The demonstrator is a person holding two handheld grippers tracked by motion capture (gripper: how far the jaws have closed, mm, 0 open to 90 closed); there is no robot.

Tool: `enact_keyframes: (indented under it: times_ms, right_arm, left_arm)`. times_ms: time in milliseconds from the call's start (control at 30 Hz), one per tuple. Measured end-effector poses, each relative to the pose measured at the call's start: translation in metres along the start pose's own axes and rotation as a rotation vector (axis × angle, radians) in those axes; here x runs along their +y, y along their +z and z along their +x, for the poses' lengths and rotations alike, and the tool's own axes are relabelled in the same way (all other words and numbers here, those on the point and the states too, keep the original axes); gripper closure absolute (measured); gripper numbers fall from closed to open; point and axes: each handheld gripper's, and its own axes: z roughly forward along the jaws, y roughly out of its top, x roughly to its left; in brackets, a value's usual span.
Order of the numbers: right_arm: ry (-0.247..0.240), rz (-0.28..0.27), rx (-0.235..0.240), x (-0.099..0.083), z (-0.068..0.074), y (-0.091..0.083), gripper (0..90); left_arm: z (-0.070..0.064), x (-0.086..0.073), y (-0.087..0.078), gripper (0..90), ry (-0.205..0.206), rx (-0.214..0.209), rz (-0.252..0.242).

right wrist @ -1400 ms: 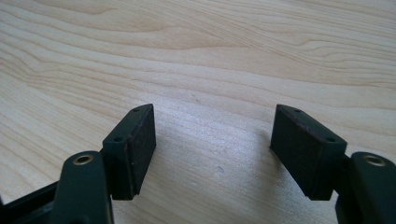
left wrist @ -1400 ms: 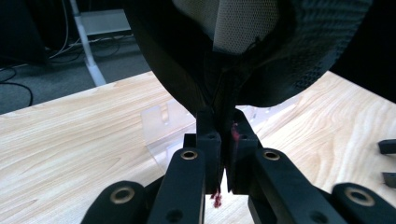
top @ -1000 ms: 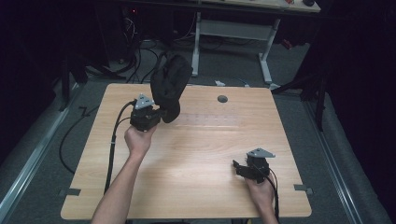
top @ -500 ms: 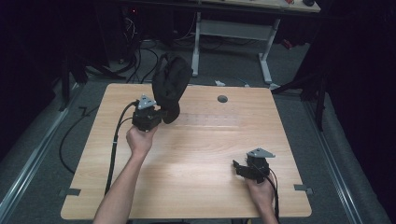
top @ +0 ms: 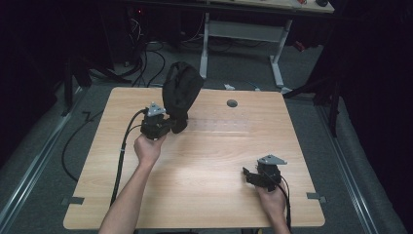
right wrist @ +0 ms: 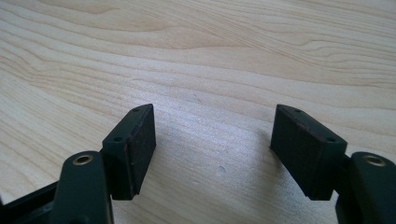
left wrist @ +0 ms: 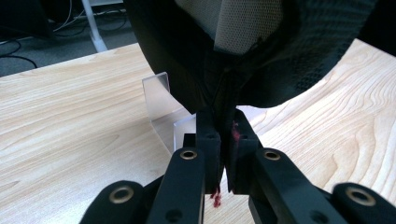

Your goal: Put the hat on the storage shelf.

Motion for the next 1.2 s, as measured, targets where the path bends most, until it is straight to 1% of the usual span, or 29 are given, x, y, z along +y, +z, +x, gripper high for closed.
enact_keyframes:
  times_ms: [233, 367, 533, 567, 733, 833, 933, 1000, 1200]
  right_arm:
    - [-0.001, 0.0, 0.0, 0.0, 0.0, 0.0, 30.9]
    - [0.0, 0.0, 0.0, 0.0, 0.0, 0.0, 30.9]
    - [0.001, 0.001, 0.0, 0.0, 0.0, 0.0, 30.9]
    - [0.001, 0.001, 0.0, 0.0, 0.0, 0.0, 30.9]
    - [0.001, 0.0, 0.0, 0.0, 0.0, 0.0, 30.9]
    - [0.001, 0.001, -0.001, 0.0, 0.0, 0.0, 30.9]
    - [0.001, 0.0, 0.0, 0.0, 0.0, 0.0, 30.9]
    - [0.001, 0.001, 0.0, 0.0, 0.0, 0.0, 30.9]
    - [0.001, 0.0, 0.0, 0.0, 0.0, 0.0, 30.9]
  left_arm:
    - [0.002, -0.002, -0.001, 84.4, -0.034, -0.015, 0.005]
    - [0.003, -0.003, -0.002, 81.8, -0.048, -0.023, 0.006]
    - [0.003, -0.003, -0.005, 73.4, -0.046, -0.02, 0.014]
    - [0.003, -0.003, -0.006, 70.4, -0.043, -0.02, 0.017]
    - [0.003, -0.005, -0.011, 53.3, -0.057, -0.016, 0.012]
    - [0.005, -0.005, -0.015, 47.1, -0.068, -0.017, 0.008]
    - [0.005, -0.005, -0.02, 43.8, -0.064, -0.015, 0.011]
    - [0.004, -0.004, -0.023, 42.8, -0.055, -0.019, 0.011]
    - [0.002, -0.002, -0.031, 41.4, -0.05, -0.029, 0.009]
